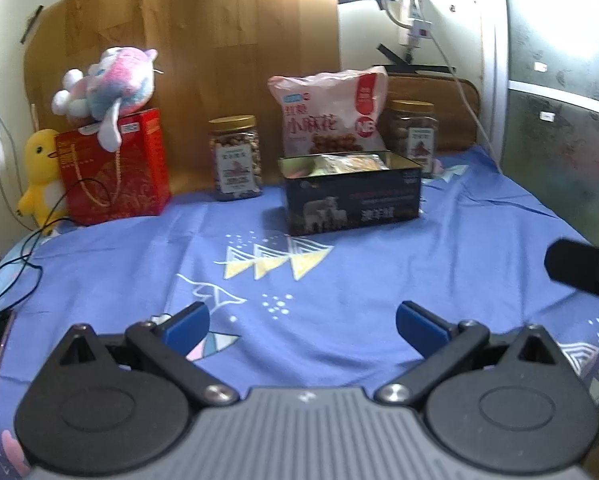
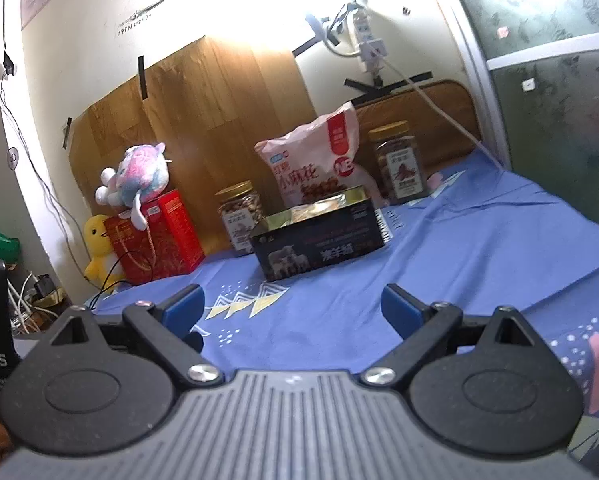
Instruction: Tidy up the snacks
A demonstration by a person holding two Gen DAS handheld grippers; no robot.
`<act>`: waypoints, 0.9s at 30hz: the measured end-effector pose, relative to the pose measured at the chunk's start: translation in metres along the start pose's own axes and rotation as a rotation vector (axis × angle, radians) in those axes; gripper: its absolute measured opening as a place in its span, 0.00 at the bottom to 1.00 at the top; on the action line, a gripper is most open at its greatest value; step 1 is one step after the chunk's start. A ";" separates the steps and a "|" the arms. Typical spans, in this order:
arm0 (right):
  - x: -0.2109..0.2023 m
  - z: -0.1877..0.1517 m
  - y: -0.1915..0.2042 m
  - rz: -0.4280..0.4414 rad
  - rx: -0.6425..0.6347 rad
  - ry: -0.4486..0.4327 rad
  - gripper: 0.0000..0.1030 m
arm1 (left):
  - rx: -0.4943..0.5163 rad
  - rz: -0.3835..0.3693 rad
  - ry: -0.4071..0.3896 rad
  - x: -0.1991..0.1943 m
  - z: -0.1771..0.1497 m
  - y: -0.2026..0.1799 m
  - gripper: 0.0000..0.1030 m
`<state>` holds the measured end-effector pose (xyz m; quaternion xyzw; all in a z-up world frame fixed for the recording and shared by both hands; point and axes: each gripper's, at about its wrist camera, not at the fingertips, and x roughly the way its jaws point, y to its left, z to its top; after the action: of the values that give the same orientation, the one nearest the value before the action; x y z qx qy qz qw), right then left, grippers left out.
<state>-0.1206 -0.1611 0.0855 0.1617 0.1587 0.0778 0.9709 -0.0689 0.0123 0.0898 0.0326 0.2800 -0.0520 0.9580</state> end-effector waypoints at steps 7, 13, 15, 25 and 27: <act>0.002 -0.002 -0.006 -0.001 0.006 0.013 0.94 | 0.002 0.011 0.020 0.007 0.000 -0.002 1.00; 0.001 -0.005 -0.007 0.014 0.022 0.014 0.94 | 0.009 0.025 0.006 -0.001 -0.002 -0.002 1.00; 0.000 -0.005 -0.005 0.026 0.012 0.014 0.94 | 0.002 0.032 0.002 -0.003 -0.002 -0.001 1.00; 0.010 -0.014 -0.025 0.003 0.045 0.040 0.94 | 0.030 0.042 0.054 0.017 0.000 -0.011 1.00; 0.018 -0.015 -0.028 0.012 0.054 0.057 0.94 | 0.028 0.055 0.083 0.026 0.000 -0.010 1.00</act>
<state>-0.1065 -0.1797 0.0570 0.1867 0.1876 0.0837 0.9607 -0.0486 0.0004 0.0758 0.0559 0.3177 -0.0279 0.9461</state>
